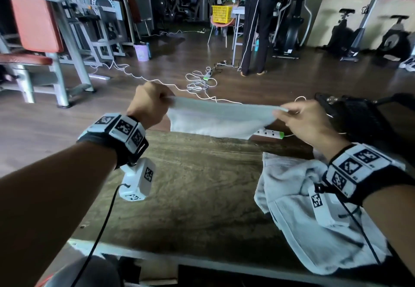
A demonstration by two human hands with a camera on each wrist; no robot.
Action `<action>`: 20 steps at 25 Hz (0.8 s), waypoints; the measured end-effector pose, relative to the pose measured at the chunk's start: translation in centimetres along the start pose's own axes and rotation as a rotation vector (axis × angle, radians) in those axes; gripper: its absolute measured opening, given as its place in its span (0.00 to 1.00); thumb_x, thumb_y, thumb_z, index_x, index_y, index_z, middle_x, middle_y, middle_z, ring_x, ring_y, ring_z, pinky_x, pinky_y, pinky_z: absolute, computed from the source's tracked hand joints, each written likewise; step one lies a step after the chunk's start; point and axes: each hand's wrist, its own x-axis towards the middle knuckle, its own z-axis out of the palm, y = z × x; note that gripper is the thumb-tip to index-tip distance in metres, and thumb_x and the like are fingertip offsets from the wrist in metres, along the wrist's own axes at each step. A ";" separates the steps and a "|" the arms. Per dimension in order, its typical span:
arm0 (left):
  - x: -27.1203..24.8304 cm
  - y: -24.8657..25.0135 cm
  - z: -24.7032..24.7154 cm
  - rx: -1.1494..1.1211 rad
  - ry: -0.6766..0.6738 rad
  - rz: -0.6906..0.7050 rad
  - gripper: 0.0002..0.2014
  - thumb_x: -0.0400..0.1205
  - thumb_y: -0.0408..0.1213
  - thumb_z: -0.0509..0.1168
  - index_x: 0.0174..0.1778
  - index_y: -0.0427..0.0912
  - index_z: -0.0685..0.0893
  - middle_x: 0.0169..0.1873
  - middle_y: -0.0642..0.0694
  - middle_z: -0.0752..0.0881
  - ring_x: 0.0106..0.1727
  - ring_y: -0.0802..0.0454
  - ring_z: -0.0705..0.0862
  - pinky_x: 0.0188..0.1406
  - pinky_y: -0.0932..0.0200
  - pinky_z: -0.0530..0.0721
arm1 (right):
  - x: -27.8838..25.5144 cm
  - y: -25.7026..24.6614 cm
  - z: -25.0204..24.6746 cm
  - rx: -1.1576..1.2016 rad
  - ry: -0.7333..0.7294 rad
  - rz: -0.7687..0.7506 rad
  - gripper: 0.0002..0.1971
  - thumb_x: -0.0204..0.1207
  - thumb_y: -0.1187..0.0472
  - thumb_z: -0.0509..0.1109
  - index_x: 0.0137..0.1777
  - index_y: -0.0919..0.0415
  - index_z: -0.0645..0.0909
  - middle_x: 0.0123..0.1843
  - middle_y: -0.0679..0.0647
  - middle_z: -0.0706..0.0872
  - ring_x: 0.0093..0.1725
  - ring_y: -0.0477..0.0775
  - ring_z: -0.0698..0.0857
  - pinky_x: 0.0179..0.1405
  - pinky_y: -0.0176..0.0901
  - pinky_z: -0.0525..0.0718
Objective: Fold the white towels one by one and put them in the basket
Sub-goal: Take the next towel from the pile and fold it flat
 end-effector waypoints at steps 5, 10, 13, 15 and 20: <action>-6.2 -1.9 -1.0 0.023 -0.260 -0.100 0.04 0.77 0.28 0.71 0.40 0.39 0.90 0.24 0.46 0.87 0.26 0.50 0.86 0.29 0.62 0.84 | -7.4 1.6 -1.3 -0.027 -0.136 -0.021 0.09 0.75 0.51 0.79 0.46 0.57 0.93 0.37 0.50 0.92 0.35 0.41 0.85 0.38 0.34 0.81; -11.6 -1.1 -3.6 -0.058 -0.249 -0.047 0.03 0.79 0.32 0.72 0.39 0.38 0.89 0.30 0.39 0.85 0.31 0.52 0.79 0.34 0.62 0.77 | -14.5 2.0 -3.9 0.048 -0.280 -0.129 0.16 0.80 0.52 0.72 0.37 0.64 0.83 0.31 0.60 0.82 0.33 0.48 0.77 0.39 0.49 0.76; -15.1 0.2 -4.9 -0.141 -0.296 -0.044 0.06 0.81 0.33 0.71 0.37 0.42 0.86 0.26 0.43 0.80 0.23 0.60 0.72 0.26 0.68 0.71 | -17.9 2.3 -5.3 0.040 -0.275 -0.135 0.12 0.83 0.53 0.69 0.42 0.60 0.83 0.37 0.60 0.84 0.37 0.56 0.83 0.44 0.51 0.80; -16.7 0.9 -5.7 -0.138 -0.328 -0.043 0.05 0.82 0.33 0.70 0.40 0.41 0.87 0.26 0.46 0.79 0.21 0.63 0.73 0.23 0.74 0.70 | -19.4 1.8 -6.2 0.078 -0.284 -0.104 0.11 0.83 0.52 0.68 0.46 0.59 0.85 0.43 0.61 0.87 0.41 0.51 0.86 0.45 0.49 0.82; -18.9 2.7 -8.2 -0.150 -0.469 -0.102 0.06 0.84 0.33 0.67 0.44 0.39 0.88 0.33 0.44 0.85 0.33 0.56 0.80 0.31 0.75 0.78 | -20.9 0.4 -7.7 0.231 -0.383 0.048 0.08 0.85 0.59 0.67 0.52 0.62 0.86 0.55 0.66 0.89 0.55 0.52 0.91 0.51 0.40 0.89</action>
